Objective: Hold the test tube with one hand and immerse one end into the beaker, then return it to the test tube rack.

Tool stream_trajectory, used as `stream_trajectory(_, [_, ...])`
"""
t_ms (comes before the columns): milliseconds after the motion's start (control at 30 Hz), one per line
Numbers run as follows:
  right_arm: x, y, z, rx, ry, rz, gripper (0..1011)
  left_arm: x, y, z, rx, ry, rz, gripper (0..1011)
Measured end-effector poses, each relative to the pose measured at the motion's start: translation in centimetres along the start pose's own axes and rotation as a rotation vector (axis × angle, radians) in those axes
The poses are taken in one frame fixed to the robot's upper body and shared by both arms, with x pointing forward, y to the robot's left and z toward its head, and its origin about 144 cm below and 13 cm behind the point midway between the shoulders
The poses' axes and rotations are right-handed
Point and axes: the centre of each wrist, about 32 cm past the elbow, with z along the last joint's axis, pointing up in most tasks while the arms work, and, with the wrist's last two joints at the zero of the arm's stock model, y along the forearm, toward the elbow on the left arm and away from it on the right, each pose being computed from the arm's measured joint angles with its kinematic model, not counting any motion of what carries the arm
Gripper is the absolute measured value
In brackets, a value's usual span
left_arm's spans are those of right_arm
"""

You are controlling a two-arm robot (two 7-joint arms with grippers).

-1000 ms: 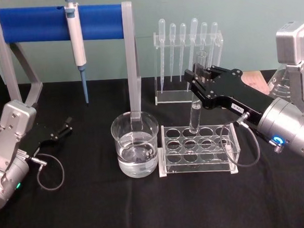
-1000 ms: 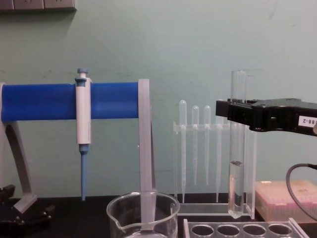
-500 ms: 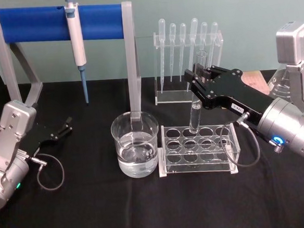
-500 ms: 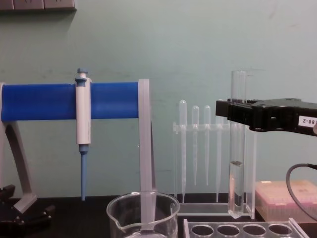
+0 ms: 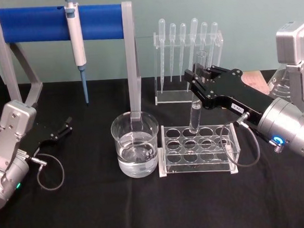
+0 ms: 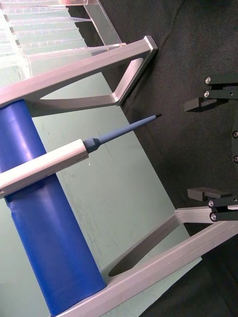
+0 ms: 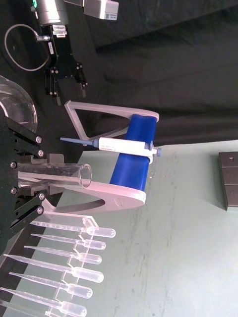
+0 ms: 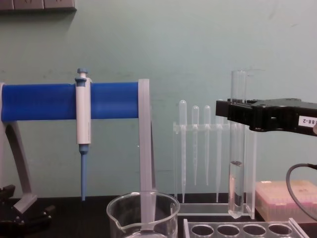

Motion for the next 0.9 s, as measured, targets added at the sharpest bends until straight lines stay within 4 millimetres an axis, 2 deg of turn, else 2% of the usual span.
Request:
stream_trajectory(600, [0.0,0.1,0.3,0.003,-0.007,0.005,226,0.0,0.0,0.0,0.0,0.0,0.0,1000])
stream_trajectory(767, [-0.4,1.3,0.9,0.023,-0.01,0.035,226,0.0,0.0,0.0,0.0,0.0,0.0,1000])
stream_trajectory(900, [-1.3,3.5,1.7,0.046,-0.01,0.094,226,0.0,0.0,0.0,0.0,0.0,0.0,1000])
